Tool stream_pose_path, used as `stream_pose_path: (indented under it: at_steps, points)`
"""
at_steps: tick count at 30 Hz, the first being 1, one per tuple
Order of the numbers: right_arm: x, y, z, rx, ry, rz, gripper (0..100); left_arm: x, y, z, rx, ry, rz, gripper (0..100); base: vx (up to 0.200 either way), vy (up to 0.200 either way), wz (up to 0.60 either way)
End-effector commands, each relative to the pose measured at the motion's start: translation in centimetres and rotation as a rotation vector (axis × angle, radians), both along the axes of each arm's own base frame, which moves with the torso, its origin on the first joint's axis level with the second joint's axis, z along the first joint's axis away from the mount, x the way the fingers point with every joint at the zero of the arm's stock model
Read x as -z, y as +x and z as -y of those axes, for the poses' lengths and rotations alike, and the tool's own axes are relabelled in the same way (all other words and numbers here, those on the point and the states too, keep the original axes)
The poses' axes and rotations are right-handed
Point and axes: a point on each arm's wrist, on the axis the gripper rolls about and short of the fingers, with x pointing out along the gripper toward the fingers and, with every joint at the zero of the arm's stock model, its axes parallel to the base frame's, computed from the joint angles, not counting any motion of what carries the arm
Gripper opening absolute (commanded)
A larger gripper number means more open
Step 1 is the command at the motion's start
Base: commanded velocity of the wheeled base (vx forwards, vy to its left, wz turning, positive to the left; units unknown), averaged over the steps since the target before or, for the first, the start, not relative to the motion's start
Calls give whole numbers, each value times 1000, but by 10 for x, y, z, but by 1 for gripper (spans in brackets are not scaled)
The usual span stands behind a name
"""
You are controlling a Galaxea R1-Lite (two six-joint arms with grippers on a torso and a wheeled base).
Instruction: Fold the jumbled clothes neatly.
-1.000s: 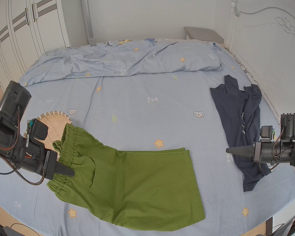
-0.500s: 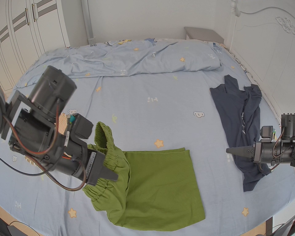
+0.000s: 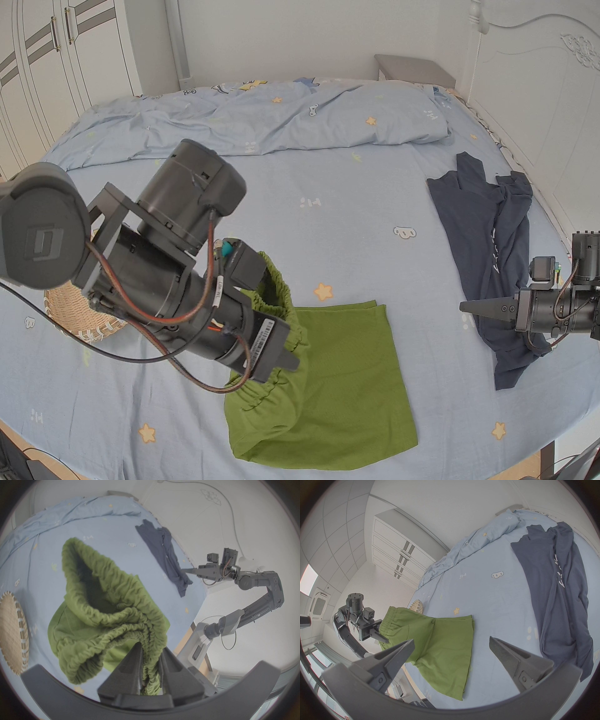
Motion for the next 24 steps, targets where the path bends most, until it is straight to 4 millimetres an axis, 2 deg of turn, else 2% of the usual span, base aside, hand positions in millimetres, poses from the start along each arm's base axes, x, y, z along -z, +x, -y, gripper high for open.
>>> stream_pose_path:
  at_steps: [1,5,13,24]
  points:
    - [0,0,0,0,0,0,100,4,4,15,31,-35,40,0,0,0,0]
    - [0,1,1,5,1,2,100,7,1,25,60,-64,65,0,0,0,0]
    - [1,1,1,6,-1,-4,100,20,2,30,75,-37,34,0,0,0,0]
    - [2,1,0,-2,-3,-3,100,21,3,38,99,-80,75,0,0,0,0]
